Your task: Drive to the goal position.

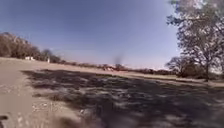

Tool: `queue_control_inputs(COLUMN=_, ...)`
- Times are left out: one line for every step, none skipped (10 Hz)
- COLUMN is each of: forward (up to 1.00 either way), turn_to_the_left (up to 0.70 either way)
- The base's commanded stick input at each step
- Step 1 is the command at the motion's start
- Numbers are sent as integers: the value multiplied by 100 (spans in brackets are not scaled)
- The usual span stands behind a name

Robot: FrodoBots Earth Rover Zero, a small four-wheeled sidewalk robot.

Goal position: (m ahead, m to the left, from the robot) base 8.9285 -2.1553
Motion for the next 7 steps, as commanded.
queue_control_inputs(forward=50, turn_to_the_left=0)
queue_control_inputs(forward=50, turn_to_the_left=0)
queue_control_inputs(forward=50, turn_to_the_left=0)
queue_control_inputs(forward=50, turn_to_the_left=0)
queue_control_inputs(forward=50, turn_to_the_left=0)
queue_control_inputs(forward=50, turn_to_the_left=0)
queue_control_inputs(forward=50, turn_to_the_left=0)
